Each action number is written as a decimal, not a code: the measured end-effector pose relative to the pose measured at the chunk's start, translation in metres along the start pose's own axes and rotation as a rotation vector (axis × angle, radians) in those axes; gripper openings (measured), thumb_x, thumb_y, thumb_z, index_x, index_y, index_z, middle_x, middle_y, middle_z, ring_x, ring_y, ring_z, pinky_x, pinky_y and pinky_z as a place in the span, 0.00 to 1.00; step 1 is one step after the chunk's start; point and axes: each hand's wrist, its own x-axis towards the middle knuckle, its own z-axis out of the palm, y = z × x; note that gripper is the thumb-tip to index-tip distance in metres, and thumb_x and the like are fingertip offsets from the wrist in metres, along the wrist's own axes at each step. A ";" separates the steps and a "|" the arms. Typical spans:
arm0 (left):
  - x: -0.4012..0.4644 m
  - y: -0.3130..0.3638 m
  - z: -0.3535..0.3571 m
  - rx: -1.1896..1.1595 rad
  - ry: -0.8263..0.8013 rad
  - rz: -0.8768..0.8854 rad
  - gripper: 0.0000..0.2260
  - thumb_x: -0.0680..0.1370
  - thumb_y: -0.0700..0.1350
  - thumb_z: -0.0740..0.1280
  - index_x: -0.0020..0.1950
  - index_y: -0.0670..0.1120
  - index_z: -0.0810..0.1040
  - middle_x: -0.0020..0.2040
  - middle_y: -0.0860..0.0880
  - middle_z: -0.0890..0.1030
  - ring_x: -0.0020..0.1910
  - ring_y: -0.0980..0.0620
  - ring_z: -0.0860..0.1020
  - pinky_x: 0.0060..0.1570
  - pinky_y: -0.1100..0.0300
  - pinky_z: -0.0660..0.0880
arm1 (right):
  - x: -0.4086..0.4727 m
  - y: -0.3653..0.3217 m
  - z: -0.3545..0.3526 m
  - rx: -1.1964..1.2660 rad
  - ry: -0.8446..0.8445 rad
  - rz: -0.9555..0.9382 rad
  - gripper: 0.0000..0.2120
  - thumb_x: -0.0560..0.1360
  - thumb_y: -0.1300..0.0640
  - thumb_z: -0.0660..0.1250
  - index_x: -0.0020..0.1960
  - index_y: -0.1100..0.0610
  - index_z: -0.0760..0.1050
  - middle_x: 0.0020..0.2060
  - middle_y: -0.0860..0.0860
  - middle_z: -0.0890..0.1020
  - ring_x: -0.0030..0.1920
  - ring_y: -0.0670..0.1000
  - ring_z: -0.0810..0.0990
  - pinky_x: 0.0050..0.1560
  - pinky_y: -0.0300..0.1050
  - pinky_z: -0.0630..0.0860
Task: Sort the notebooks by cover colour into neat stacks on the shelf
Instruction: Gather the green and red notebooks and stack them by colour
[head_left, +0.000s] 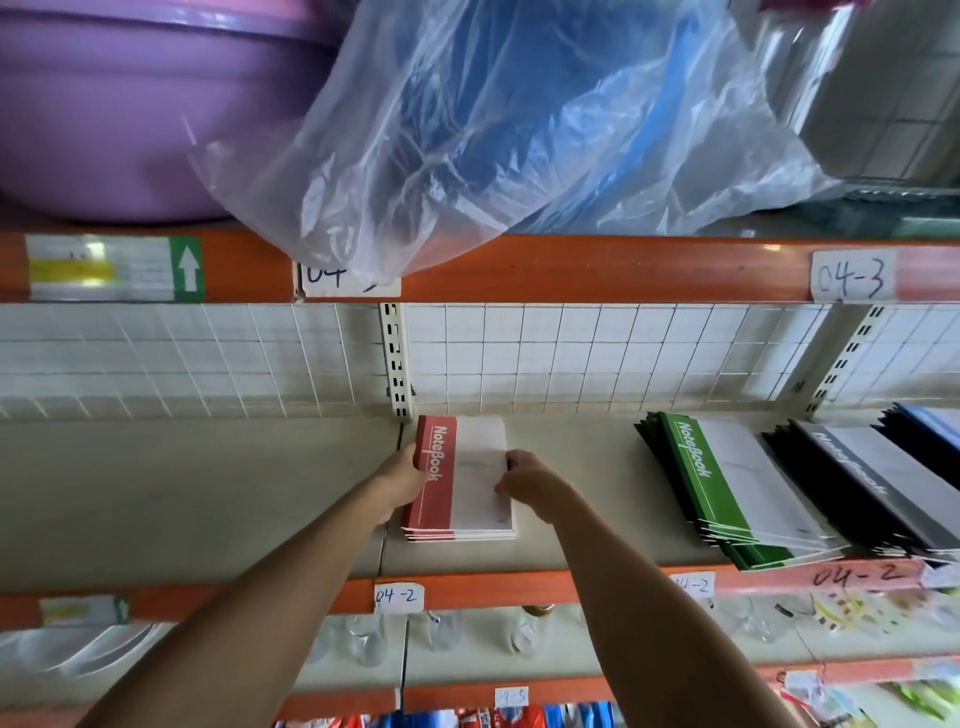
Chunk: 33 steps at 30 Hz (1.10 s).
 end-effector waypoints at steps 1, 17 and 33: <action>-0.001 0.000 0.001 0.007 0.005 0.011 0.17 0.84 0.40 0.59 0.73 0.47 0.68 0.66 0.44 0.77 0.63 0.43 0.76 0.63 0.50 0.73 | 0.001 0.001 0.001 -0.002 0.005 -0.013 0.20 0.69 0.75 0.57 0.59 0.71 0.75 0.49 0.60 0.80 0.51 0.56 0.78 0.51 0.47 0.77; -0.012 0.060 0.028 0.393 0.027 0.325 0.28 0.81 0.46 0.66 0.79 0.45 0.60 0.75 0.43 0.68 0.69 0.44 0.72 0.61 0.58 0.69 | -0.049 -0.015 -0.046 -0.226 0.330 -0.162 0.30 0.75 0.60 0.69 0.75 0.58 0.65 0.71 0.56 0.72 0.70 0.56 0.72 0.68 0.45 0.68; -0.023 0.175 0.210 0.118 -0.193 0.311 0.28 0.81 0.51 0.65 0.78 0.45 0.61 0.72 0.43 0.69 0.67 0.44 0.72 0.62 0.56 0.71 | -0.101 0.082 -0.226 -0.424 0.638 0.026 0.28 0.76 0.46 0.68 0.71 0.55 0.68 0.65 0.57 0.76 0.63 0.59 0.76 0.62 0.50 0.73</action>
